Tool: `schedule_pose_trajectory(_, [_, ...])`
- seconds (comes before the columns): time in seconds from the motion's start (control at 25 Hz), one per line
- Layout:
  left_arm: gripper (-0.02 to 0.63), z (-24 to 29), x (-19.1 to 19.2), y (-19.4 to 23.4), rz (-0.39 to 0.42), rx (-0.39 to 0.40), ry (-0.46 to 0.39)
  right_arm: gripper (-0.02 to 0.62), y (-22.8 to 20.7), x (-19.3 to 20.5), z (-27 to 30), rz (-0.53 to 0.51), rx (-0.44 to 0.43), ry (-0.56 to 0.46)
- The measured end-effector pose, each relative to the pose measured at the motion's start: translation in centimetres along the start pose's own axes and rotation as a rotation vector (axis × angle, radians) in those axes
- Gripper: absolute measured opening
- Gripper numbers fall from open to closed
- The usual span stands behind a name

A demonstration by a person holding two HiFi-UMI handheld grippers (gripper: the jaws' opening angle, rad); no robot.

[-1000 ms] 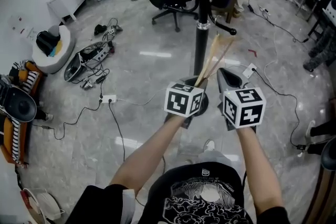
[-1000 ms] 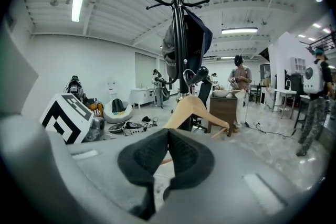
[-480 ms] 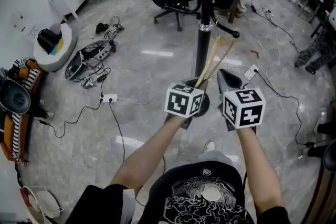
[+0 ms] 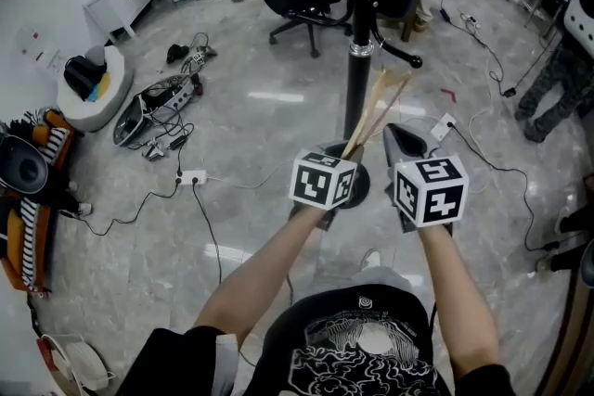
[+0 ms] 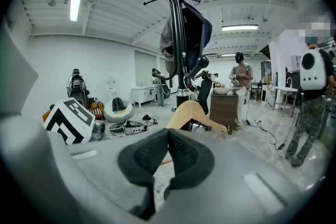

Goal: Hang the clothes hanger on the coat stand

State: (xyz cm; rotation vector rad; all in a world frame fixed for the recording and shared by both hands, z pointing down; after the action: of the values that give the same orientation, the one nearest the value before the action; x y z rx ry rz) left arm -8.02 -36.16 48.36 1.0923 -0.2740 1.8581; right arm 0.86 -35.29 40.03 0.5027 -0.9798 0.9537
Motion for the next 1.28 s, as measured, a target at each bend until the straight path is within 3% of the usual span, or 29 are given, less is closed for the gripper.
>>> schedule_pose_trajectory(0.6, [0.042, -0.7, 0.4, 0.9, 0.016, 0.028, -0.003, 0.0, 1.6, 0.3, 0.8, 0.015, -0.009, 0.022])
schedule_pose_trajectory(1.08, [0.046, -1.1, 0.2, 1.6, 0.026, -0.03, -0.022, 0.0, 2.0, 0.6, 0.8, 0.015, -0.01, 0.028])
schedule_pose_trajectory(1.28, [0.107, -1.2, 0.4, 1.6, 0.018, -0.045, -0.018, 0.0, 1.9, 1.0, 0.4, 0.016, -0.011, 0.031])
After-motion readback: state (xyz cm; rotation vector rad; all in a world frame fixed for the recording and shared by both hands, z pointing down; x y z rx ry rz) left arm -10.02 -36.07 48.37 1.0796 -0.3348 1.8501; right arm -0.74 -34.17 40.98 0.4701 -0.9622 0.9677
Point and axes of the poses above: the fingertips, and each gripper's own axes: z forward along the fingers, y to its left, x out of its underside, the point moved 4 cm from there along -z, backward along the fingers, and after that the axes turned 8 degrees about y, right-handed, at the moved point
